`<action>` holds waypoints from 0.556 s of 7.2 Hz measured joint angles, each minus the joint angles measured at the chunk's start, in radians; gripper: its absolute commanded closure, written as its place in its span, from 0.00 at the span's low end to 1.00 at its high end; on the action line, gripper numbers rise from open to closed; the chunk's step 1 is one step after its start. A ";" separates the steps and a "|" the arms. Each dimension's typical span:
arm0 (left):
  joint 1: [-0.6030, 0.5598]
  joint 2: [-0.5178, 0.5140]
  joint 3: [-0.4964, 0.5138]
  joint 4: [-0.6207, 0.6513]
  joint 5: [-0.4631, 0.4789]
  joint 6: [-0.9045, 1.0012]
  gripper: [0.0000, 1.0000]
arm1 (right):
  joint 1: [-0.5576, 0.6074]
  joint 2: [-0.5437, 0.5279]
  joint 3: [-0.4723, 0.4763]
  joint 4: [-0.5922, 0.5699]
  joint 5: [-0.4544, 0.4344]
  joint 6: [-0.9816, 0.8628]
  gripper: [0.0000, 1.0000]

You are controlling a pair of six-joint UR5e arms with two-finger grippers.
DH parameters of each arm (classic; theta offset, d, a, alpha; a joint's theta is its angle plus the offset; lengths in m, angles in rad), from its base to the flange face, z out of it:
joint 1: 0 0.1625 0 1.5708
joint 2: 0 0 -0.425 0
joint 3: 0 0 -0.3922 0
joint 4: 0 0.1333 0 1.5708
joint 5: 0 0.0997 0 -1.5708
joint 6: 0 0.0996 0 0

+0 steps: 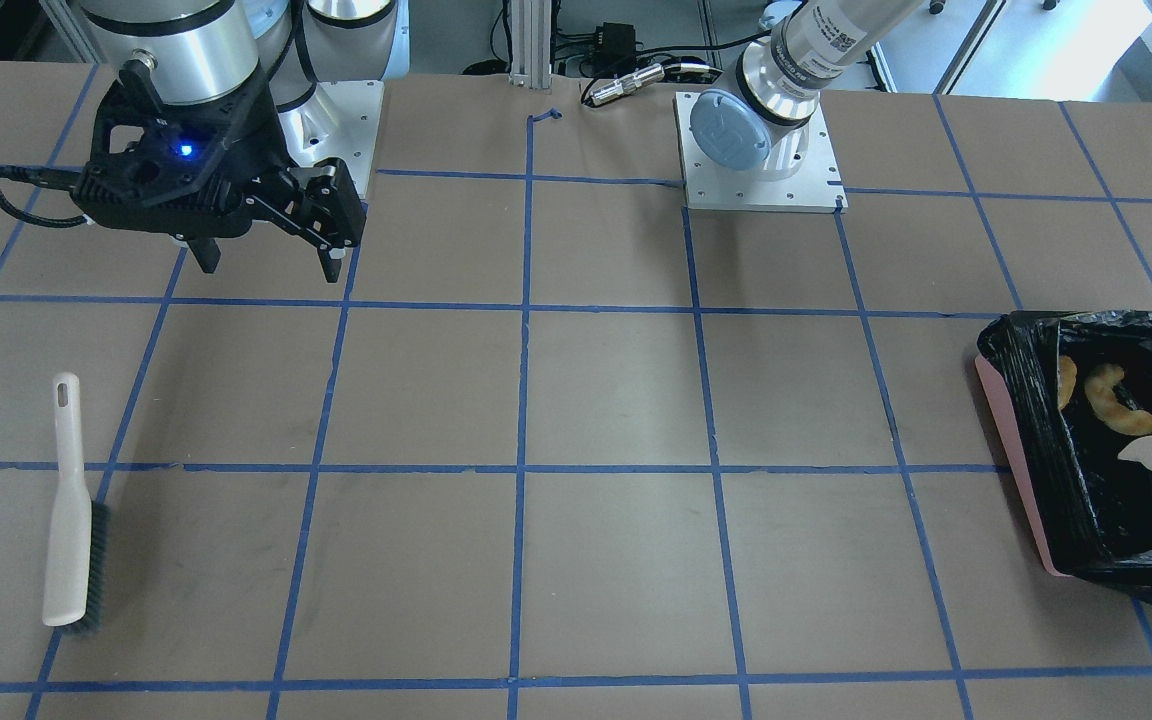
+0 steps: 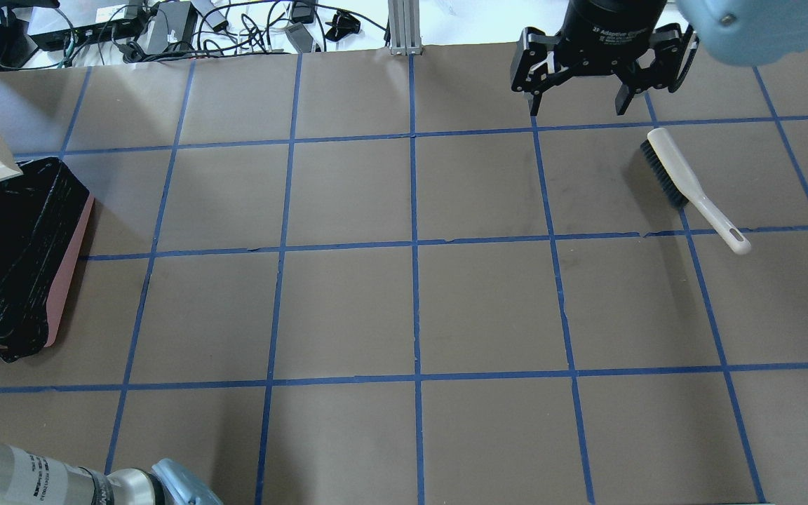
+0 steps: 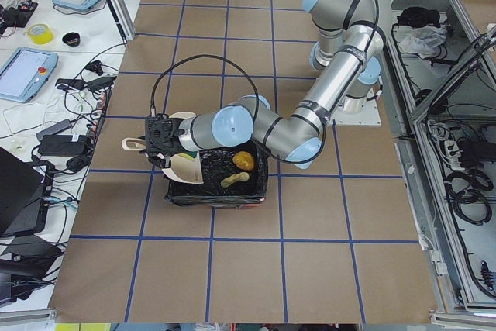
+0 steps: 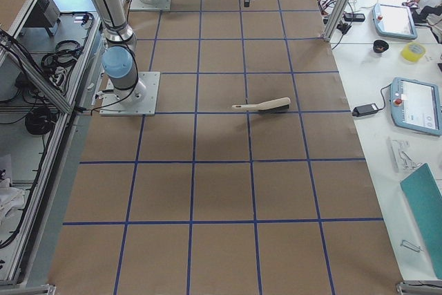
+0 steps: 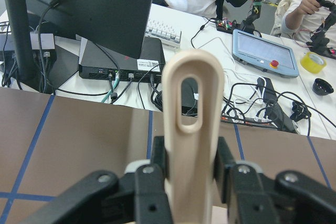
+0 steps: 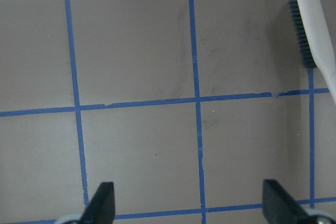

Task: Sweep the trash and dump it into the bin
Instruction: 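Hold the dustpan over the bag while the right gripper releases the brush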

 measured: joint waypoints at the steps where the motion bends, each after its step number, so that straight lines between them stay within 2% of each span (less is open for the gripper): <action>1: 0.001 0.028 -0.062 0.048 -0.017 0.061 1.00 | -0.004 -0.010 0.019 -0.008 0.008 -0.033 0.00; 4: 0.026 0.098 -0.156 0.134 -0.024 0.110 1.00 | -0.003 -0.036 0.054 -0.017 0.006 -0.044 0.00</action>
